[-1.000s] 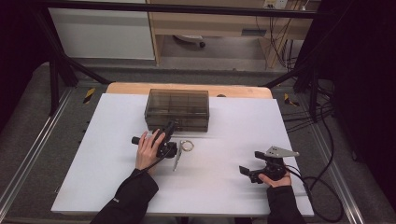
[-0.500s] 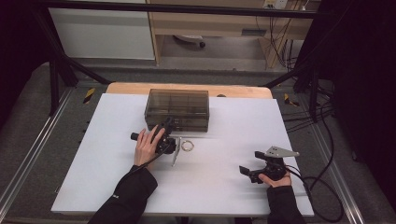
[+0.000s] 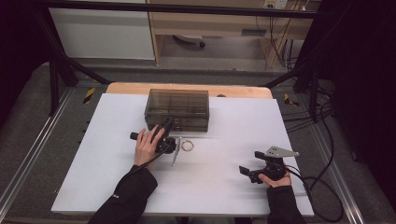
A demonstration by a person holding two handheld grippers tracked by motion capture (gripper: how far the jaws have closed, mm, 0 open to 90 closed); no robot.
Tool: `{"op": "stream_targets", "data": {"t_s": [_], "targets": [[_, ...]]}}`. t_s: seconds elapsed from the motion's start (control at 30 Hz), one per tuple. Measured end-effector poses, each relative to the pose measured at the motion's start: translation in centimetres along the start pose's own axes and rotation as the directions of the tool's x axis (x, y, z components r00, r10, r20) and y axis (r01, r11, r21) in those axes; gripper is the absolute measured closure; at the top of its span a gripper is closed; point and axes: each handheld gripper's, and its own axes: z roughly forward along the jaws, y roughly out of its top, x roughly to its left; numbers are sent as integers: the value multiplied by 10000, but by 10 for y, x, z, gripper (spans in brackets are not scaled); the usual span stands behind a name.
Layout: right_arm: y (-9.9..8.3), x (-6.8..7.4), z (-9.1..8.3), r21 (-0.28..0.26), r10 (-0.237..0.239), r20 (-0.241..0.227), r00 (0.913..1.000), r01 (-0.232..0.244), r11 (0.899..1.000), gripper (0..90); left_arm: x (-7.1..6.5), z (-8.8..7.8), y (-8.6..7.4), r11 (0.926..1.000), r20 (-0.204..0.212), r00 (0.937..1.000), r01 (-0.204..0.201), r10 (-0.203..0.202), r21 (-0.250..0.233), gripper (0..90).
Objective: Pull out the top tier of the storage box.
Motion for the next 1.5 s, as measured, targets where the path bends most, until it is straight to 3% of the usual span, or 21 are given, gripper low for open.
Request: {"op": "stream_targets", "data": {"t_s": [0.53,1.5], "targets": [[0,0,0,-24,27,9,10000,-27,10000,5,-2,-9,3,9999,-8,9999,115,-115,46,597],[0,0,0,2,-54,37,10000,54,10000,5,-7,-27,4,9992,-119,9997,203,-207,-339,599]]}}
